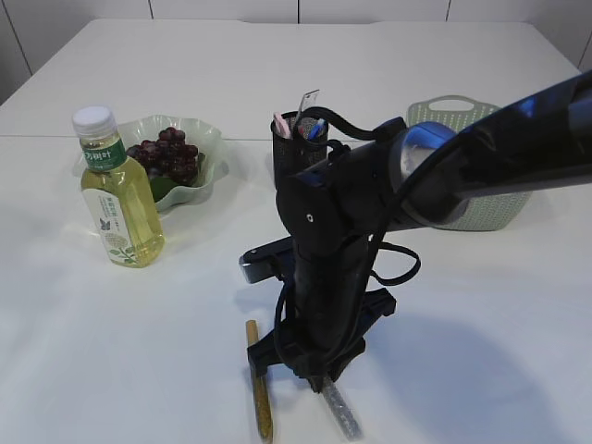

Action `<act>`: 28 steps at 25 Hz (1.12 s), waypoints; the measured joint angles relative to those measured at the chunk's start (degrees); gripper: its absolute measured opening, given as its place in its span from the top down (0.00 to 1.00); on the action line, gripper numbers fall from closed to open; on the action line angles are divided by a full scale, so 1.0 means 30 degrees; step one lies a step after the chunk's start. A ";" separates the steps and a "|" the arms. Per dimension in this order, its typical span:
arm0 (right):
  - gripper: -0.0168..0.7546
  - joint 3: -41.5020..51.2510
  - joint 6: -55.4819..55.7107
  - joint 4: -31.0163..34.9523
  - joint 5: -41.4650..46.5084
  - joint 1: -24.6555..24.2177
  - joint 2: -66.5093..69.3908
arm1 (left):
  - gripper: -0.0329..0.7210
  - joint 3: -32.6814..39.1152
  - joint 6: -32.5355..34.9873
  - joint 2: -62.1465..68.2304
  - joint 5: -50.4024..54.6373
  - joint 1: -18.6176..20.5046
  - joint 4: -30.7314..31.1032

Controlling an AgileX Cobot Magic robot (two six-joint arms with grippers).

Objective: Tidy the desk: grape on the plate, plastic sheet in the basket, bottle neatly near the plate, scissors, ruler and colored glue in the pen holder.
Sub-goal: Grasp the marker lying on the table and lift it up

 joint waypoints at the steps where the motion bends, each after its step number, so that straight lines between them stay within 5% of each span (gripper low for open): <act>1: 0.77 0.0000 0.0000 0.0000 0.0008 0.0000 0.0000 | 0.40 0.0000 0.0000 0.0000 0.0000 0.0000 0.0000; 15: 0.78 -0.2149 0.0000 0.0000 0.3209 0.0028 -0.0432 | 0.40 0.0000 0.0000 0.0000 0.0000 0.0000 0.0000; 28: 0.78 0.6137 0.3169 -0.5068 -0.7936 0.0028 -0.8397 | 0.41 0.0000 0.0000 0.0000 0.0000 0.0000 0.0063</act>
